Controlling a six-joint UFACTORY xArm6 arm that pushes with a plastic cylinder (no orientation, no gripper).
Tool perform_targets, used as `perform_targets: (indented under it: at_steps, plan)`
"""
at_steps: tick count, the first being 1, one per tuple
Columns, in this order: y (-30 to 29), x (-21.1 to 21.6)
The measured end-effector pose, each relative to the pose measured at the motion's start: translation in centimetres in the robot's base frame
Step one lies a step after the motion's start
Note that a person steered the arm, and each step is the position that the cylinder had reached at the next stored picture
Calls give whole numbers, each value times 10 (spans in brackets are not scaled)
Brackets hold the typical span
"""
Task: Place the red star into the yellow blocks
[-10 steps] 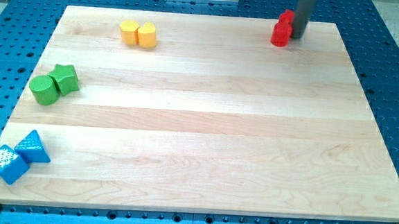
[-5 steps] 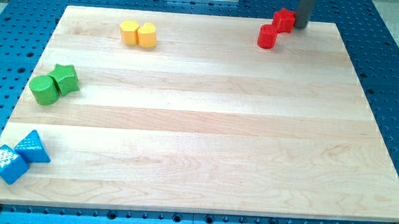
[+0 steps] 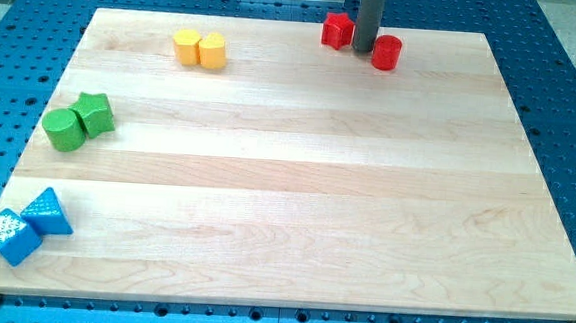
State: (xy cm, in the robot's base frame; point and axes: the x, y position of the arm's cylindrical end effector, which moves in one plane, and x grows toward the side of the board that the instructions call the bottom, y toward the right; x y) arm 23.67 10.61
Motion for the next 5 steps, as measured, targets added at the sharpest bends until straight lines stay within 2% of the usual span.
perform_targets:
  at_steps: [3, 4, 5]
  plan:
    - [26, -16]
    - [-4, -42]
    - [-69, -30]
